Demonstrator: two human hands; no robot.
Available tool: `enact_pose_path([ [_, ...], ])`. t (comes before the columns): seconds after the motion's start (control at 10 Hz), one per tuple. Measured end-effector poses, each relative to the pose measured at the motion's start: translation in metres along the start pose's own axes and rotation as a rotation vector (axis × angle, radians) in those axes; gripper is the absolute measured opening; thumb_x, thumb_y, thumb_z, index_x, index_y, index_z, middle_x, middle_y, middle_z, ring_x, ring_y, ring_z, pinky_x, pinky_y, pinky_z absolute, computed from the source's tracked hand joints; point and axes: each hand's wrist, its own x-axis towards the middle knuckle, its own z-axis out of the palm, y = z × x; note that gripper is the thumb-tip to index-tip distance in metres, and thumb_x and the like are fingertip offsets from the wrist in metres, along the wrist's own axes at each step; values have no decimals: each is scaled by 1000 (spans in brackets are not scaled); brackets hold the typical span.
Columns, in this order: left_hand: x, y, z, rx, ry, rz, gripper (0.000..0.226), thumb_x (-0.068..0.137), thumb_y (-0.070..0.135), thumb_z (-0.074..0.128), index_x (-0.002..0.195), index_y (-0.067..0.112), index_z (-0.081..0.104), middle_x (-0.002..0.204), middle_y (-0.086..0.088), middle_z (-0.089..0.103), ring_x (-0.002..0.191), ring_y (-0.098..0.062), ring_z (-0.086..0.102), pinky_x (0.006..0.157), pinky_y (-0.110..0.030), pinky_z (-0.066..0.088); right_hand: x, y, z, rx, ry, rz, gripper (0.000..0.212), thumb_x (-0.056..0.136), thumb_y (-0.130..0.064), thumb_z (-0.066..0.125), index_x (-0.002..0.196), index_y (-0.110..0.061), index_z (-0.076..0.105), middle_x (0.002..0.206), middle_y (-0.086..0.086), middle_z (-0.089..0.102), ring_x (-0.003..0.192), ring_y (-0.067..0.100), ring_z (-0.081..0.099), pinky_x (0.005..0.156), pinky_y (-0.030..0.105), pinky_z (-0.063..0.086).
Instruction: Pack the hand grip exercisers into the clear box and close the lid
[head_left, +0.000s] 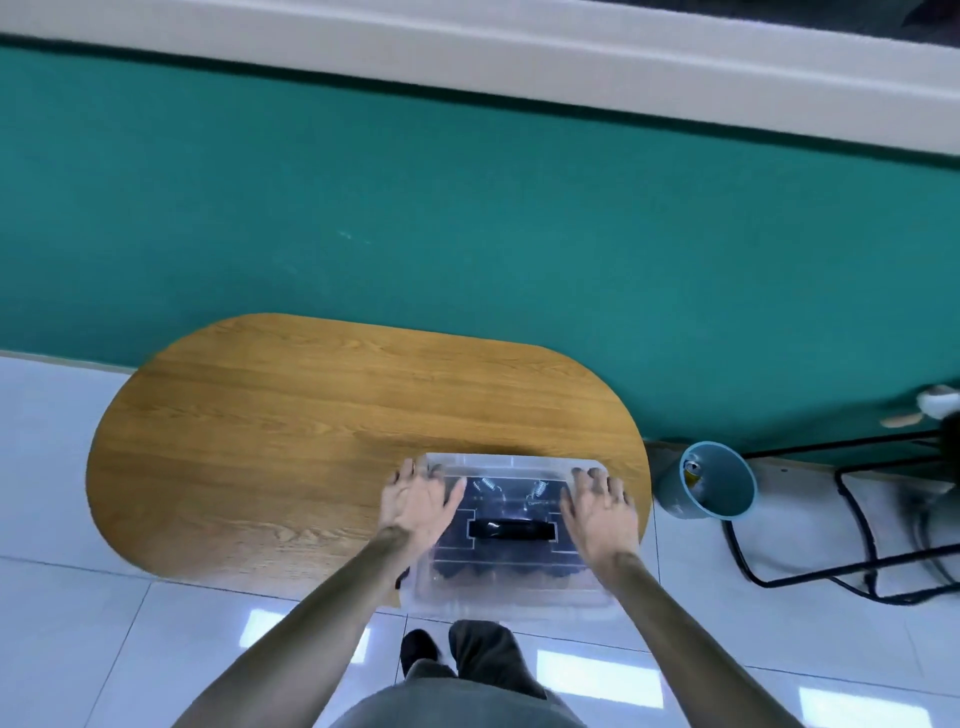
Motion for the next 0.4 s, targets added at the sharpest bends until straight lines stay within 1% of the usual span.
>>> enact_pose_path([
  [0.1, 10, 1, -34, 7, 30, 58, 65, 105, 58, 11, 106, 19, 63, 74, 0, 61, 68, -11, 64, 55, -21, 48, 15, -17, -42, -12, -51, -105, 40, 106, -42, 29, 128, -17, 51, 114, 7, 66, 104, 27, 63, 74, 35, 53],
  [0.2, 20, -2, -66, 80, 183, 128, 70, 103, 63, 12, 147, 17, 39, 114, -7, 57, 79, -15, 57, 48, -23, 45, 29, -30, -77, 5, 108, -138, 49, 104, -49, 29, 139, -19, 45, 125, 6, 60, 112, 26, 58, 73, 36, 55],
  [0.3, 36, -3, -110, 160, 295, 167, 74, 102, 66, 12, 159, 20, 19, 139, -10, 39, 102, -25, 57, 59, -30, 55, 45, -41, -121, -23, 280, -169, 59, 104, -52, 29, 154, -21, 29, 145, 10, 46, 124, 29, 49, 87, 40, 53],
  [0.4, 51, -1, -160, 181, 336, 136, 74, 101, 66, 16, 160, 20, 18, 156, -11, 33, 121, -30, 54, 79, -38, 54, 58, -55, -167, -88, 302, -184, 61, 104, -54, 28, 157, -24, 22, 153, 10, 39, 127, 30, 48, 88, 41, 51],
])
